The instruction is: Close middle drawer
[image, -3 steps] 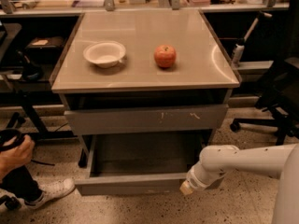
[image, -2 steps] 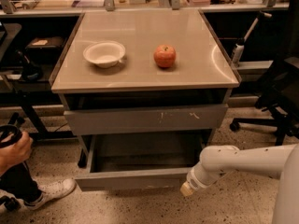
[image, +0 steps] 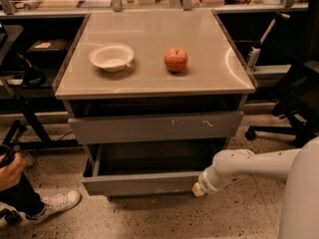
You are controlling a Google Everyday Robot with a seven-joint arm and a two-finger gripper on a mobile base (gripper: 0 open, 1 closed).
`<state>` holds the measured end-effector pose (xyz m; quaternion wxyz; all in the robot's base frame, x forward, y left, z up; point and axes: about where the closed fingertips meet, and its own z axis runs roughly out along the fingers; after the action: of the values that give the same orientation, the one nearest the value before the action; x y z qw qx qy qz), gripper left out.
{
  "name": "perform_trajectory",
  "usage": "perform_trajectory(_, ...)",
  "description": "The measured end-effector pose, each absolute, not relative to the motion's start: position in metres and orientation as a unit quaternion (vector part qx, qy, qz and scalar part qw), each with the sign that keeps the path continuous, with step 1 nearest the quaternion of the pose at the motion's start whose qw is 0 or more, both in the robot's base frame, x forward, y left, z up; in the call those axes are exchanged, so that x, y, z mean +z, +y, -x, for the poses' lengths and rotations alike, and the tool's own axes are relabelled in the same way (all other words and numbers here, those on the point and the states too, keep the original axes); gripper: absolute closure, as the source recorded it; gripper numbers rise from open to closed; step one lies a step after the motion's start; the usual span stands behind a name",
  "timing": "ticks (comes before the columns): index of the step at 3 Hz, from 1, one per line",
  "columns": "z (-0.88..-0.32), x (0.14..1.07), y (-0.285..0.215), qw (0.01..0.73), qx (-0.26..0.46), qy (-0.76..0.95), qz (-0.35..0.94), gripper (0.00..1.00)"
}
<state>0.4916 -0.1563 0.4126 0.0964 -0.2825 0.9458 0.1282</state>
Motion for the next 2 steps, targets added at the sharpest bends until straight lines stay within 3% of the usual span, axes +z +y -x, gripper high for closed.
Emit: perform_trajectory(2,-0.5178,0.4152,-0.1686,0.120,0.119,0.958,0.232,1.00)
